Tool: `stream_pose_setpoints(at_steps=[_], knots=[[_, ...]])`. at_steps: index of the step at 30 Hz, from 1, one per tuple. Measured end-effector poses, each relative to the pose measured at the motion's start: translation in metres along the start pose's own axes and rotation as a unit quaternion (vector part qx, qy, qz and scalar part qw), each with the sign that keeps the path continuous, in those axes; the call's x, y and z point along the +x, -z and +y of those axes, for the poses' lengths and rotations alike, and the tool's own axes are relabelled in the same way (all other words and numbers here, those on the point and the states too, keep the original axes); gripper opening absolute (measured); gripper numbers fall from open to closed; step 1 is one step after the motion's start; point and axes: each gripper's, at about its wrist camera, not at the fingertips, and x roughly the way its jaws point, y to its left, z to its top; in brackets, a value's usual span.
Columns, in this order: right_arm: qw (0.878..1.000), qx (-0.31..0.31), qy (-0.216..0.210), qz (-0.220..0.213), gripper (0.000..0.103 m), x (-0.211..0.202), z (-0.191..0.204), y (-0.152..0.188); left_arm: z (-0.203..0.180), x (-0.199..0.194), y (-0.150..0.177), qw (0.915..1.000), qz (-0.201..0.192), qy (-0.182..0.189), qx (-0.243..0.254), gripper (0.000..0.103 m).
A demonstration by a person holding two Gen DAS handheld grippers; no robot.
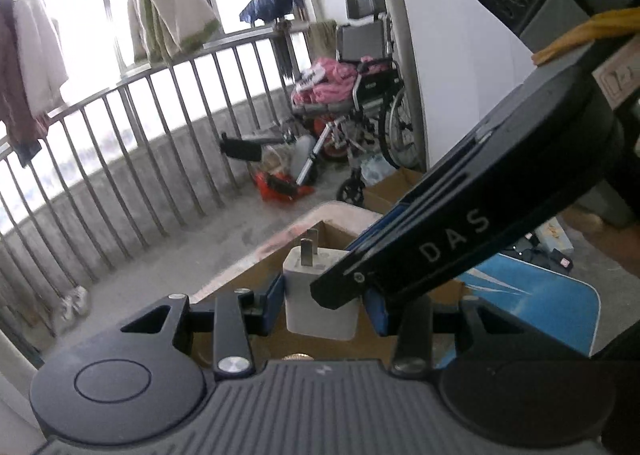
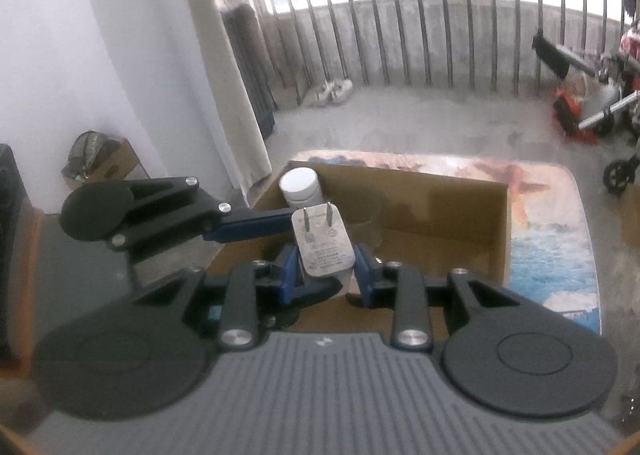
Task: Organize rigid objects
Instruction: 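Carry the white charger into the box and open the right tool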
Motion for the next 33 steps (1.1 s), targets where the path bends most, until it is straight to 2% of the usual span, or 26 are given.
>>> stream_pose_setpoints(at_steps=[6, 9, 14, 19, 24, 29, 33], knots=[[0.998, 0.050, -0.003, 0.048, 0.029, 0.066, -0.040, -0.034, 0.041, 0.070, -0.003, 0.9971, 0.063, 0.032, -0.029, 0.044], [0.995, 0.070, 0.004, 0.072, 0.029, 0.101, -0.062, -0.041, 0.052, 0.107, -0.004, 0.9942, 0.099, 0.036, -0.020, 0.044], [0.990, 0.087, 0.022, 0.110, 0.029, 0.154, -0.084, -0.043, 0.060, 0.144, -0.001, 0.9897, 0.139, 0.035, -0.002, 0.048], [0.985, 0.095, 0.028, 0.144, 0.028, 0.197, -0.098, -0.041, 0.063, 0.163, -0.002, 0.9879, 0.151, 0.030, 0.019, 0.055], [0.980, 0.107, 0.023, 0.164, 0.026, 0.228, -0.107, -0.039, 0.062, 0.175, -0.002, 0.9864, 0.160, 0.022, 0.031, 0.055], [0.979, 0.111, 0.016, 0.168, 0.026, 0.243, -0.109, -0.039, 0.064, 0.179, -0.005, 0.9860, 0.163, 0.022, 0.029, 0.055], [0.979, 0.112, 0.014, 0.167, 0.026, 0.240, -0.109, -0.037, 0.061, 0.178, -0.007, 0.9863, 0.161, 0.023, 0.028, 0.056]])
